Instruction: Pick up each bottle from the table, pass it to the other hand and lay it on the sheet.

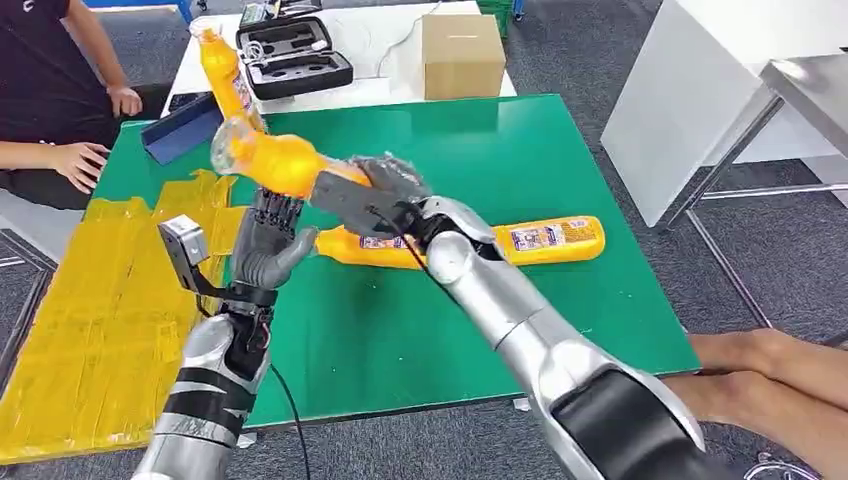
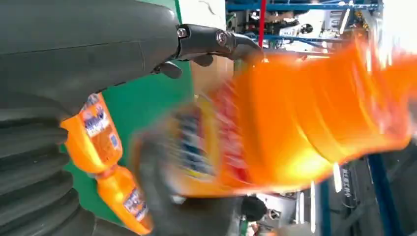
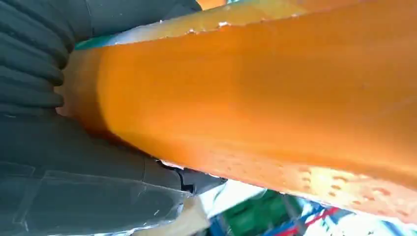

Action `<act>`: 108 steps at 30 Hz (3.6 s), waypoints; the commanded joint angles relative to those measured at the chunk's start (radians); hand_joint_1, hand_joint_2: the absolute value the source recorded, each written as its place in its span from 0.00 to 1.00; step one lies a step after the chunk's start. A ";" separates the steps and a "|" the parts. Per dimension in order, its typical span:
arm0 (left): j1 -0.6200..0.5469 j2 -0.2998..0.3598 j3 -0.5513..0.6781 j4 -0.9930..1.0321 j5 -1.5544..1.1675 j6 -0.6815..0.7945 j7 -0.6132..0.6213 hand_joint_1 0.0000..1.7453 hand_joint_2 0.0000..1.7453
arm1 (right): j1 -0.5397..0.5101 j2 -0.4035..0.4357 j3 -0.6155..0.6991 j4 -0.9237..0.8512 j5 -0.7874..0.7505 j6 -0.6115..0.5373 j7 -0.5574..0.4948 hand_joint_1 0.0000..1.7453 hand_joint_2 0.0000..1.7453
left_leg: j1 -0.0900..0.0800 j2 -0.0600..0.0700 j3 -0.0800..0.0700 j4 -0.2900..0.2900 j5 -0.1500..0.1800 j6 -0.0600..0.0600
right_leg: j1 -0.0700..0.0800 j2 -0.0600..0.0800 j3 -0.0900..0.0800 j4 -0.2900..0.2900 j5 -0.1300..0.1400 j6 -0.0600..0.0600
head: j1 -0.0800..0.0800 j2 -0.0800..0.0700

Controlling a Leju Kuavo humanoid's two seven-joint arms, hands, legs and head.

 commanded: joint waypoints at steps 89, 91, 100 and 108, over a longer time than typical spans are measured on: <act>-0.329 0.247 0.050 0.771 -1.567 0.613 0.305 0.00 1.00 | -0.096 -0.075 0.141 0.412 0.059 0.012 0.085 0.00 1.00 | 0.002 -0.004 0.000 0.002 0.000 -0.002 | 0.001 -0.006 0.001 0.002 -0.001 -0.003 | 0.000 0.000; -0.331 0.242 0.048 0.764 -1.567 0.601 0.288 0.00 1.00 | -0.097 -0.078 0.135 0.425 0.066 0.004 0.087 0.00 1.00 | 0.001 -0.003 -0.002 0.001 0.001 -0.002 | 0.000 -0.005 -0.002 0.001 0.001 -0.003 | 0.000 0.000; -0.331 0.241 0.051 0.723 -1.512 0.511 0.145 0.00 0.00 | -0.096 -0.091 0.105 0.455 0.100 -0.013 0.104 0.00 1.00 | 0.001 -0.004 -0.001 0.002 0.000 -0.002 | 0.001 -0.006 -0.001 0.002 0.000 -0.003 | 0.001 0.000; -0.286 0.250 0.095 0.567 -1.177 0.256 -0.207 0.00 0.00 | -0.090 -0.110 0.067 0.481 0.182 -0.029 0.135 0.00 1.00 | 0.001 -0.003 -0.001 0.003 0.000 -0.002 | 0.001 -0.005 -0.001 0.002 0.000 -0.003 | 0.000 0.000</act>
